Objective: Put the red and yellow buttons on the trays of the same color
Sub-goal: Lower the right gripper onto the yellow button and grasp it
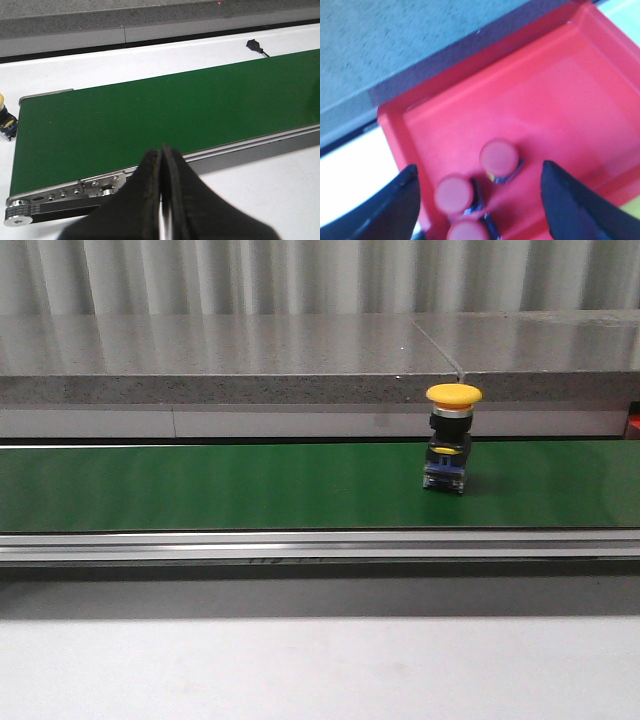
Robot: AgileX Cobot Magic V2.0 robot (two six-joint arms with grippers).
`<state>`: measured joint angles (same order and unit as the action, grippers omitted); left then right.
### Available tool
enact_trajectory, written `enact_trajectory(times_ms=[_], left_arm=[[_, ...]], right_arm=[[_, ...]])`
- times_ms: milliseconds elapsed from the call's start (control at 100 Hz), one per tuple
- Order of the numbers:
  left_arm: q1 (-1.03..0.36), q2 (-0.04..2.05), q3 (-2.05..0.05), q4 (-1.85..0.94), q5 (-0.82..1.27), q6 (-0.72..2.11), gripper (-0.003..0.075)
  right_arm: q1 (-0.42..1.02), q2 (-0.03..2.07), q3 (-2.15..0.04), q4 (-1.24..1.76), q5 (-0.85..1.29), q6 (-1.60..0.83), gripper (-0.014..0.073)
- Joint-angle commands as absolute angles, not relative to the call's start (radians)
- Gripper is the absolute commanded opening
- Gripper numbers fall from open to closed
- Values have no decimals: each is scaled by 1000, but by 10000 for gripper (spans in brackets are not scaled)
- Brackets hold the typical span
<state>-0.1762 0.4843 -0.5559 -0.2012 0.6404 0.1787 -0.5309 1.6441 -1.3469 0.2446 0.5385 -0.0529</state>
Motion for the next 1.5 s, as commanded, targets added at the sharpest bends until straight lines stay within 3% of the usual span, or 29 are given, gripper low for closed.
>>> enact_trajectory(times_ms=[0,420,740,1100,1490], left_arm=[[-186,489,-583,-221,578,180,-20],[-186,489,-583,-221,578,180,-20],[-186,489,-583,-221,578,180,-20],[-186,489,-583,-221,578,180,-20],[-186,489,-583,-221,578,180,-20]], right_arm=[[-514,1548,-1324,249,515,-74,515],[-327,1334,-1128,219,585,-86,519],[-146,1264,-1105,216,687,-86,613],[59,1291,-1134,218,812,-85,613],[102,1474,-1233,194,866,-85,610]])
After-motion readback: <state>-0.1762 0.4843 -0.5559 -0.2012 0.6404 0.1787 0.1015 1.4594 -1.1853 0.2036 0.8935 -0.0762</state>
